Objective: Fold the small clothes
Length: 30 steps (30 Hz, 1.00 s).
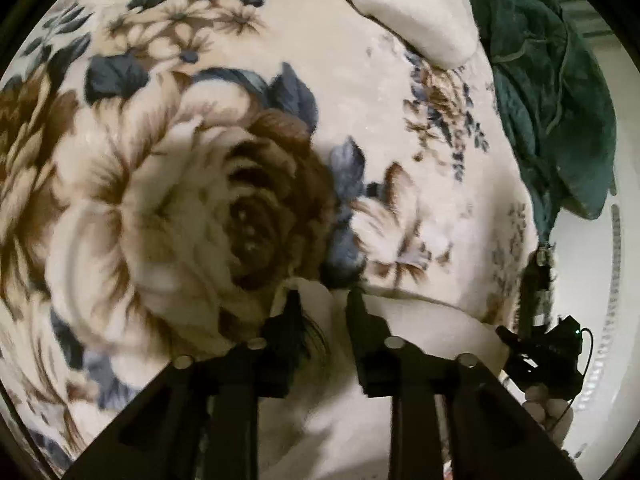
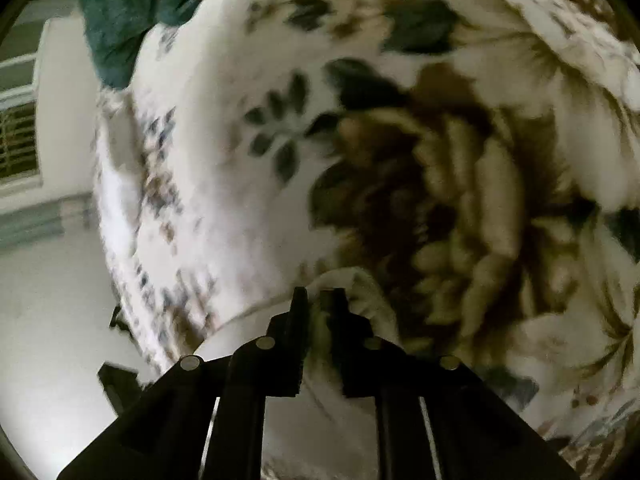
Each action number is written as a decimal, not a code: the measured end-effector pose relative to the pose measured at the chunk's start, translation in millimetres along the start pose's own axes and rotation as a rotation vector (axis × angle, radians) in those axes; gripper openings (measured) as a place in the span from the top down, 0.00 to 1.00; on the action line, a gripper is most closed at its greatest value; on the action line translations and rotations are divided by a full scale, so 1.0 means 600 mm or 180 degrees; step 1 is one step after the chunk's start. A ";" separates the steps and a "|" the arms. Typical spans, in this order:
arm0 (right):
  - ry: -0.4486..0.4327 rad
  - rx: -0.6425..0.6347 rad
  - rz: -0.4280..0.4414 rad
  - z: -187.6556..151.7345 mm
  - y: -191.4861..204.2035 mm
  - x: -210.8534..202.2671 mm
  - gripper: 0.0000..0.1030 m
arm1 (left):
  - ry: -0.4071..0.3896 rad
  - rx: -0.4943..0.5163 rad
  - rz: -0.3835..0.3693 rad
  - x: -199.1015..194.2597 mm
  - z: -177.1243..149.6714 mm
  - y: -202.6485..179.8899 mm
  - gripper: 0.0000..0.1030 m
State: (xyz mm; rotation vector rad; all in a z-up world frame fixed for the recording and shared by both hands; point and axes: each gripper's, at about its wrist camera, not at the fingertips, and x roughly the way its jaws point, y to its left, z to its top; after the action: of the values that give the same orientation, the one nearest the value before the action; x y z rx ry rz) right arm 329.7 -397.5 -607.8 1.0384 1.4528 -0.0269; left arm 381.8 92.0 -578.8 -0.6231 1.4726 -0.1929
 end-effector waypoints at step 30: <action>0.0576 -0.0361 0.0172 -0.063 -0.056 0.018 0.26 | 0.0373 -0.0099 -0.0454 0.045 -0.078 0.053 0.27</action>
State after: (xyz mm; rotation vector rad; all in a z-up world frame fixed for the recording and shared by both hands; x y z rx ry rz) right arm 282.5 -389.4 -626.8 1.0065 1.5698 0.1908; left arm 331.8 92.4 -617.0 -0.7535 1.5466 -0.3224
